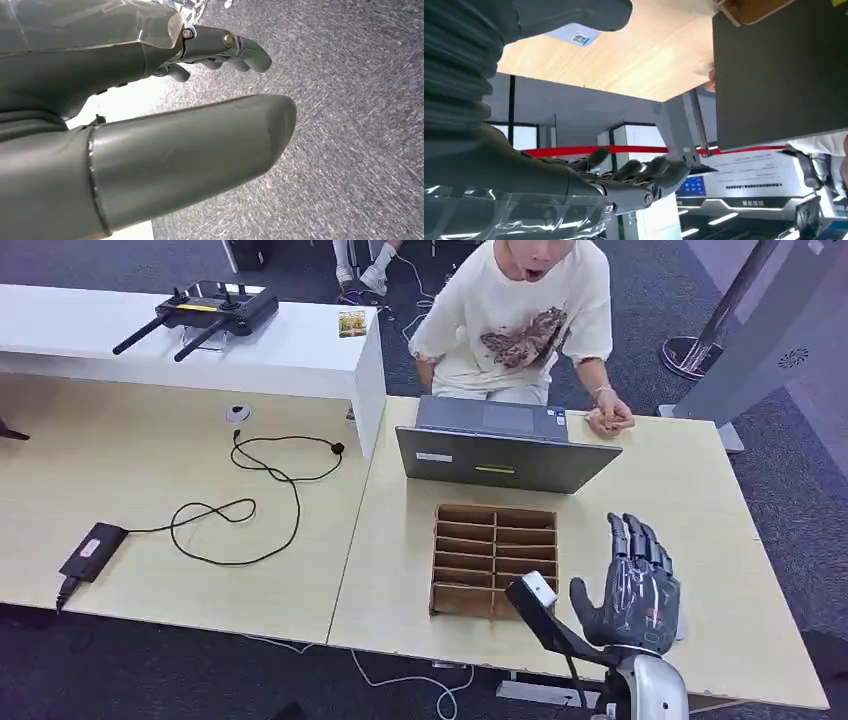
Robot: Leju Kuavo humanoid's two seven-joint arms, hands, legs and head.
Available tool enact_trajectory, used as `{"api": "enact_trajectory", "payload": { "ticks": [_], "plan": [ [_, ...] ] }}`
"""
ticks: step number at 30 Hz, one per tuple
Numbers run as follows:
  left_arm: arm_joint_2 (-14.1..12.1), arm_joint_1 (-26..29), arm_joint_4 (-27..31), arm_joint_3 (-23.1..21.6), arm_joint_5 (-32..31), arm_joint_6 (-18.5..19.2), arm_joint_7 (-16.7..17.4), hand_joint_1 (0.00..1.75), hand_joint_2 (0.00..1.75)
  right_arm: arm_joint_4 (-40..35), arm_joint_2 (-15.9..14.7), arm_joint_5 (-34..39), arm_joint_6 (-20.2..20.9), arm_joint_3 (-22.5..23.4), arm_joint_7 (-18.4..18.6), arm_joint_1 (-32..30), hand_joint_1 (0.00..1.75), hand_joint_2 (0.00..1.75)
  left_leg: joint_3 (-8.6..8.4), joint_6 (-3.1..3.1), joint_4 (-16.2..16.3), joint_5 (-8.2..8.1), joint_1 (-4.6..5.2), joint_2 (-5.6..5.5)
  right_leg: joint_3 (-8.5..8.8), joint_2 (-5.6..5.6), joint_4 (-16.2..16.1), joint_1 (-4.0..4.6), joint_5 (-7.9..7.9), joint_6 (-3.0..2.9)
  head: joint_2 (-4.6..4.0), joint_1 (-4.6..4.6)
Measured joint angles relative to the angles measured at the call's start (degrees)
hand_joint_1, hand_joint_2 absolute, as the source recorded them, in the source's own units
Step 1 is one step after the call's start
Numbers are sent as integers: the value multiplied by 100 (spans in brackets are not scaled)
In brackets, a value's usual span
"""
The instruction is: Pass the card to the sensor for recognition and then transmit it.
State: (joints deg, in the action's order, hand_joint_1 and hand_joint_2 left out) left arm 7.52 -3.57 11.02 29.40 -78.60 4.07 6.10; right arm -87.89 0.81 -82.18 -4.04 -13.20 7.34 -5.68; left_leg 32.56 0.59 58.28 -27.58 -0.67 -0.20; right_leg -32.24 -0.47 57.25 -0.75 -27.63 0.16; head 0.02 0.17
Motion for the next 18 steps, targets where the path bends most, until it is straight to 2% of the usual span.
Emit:
{"api": "enact_trajectory", "payload": {
  "ticks": [6, 11, 18],
  "plan": [
    [2, 0, 0, 0, -15, -28, -31, 0, 0, 157, -24, 15, -2, 26, -33, 17, 24, 175, 0, 0, 0, 0, 0, 0, 0, 0, 0, 0, 0, 0, -2, 0],
    [2, 0, 0, 0, -35, -41, -48, 0, 0, 317, -72, 15, -4, 33, -83, 44, 35, 175, 0, 0, 0, 0, 0, 0, 0, 0, 0, 0, 0, 0, -2, 0],
    [4, -1, 0, 0, -35, -44, -63, 0, 0, 544, -107, 63, -50, 33, -153, 79, 35, 175, 0, 0, 0, 0, 0, 0, 0, 0, 0, 0, 0, 0, -2, 0]
  ]
}}
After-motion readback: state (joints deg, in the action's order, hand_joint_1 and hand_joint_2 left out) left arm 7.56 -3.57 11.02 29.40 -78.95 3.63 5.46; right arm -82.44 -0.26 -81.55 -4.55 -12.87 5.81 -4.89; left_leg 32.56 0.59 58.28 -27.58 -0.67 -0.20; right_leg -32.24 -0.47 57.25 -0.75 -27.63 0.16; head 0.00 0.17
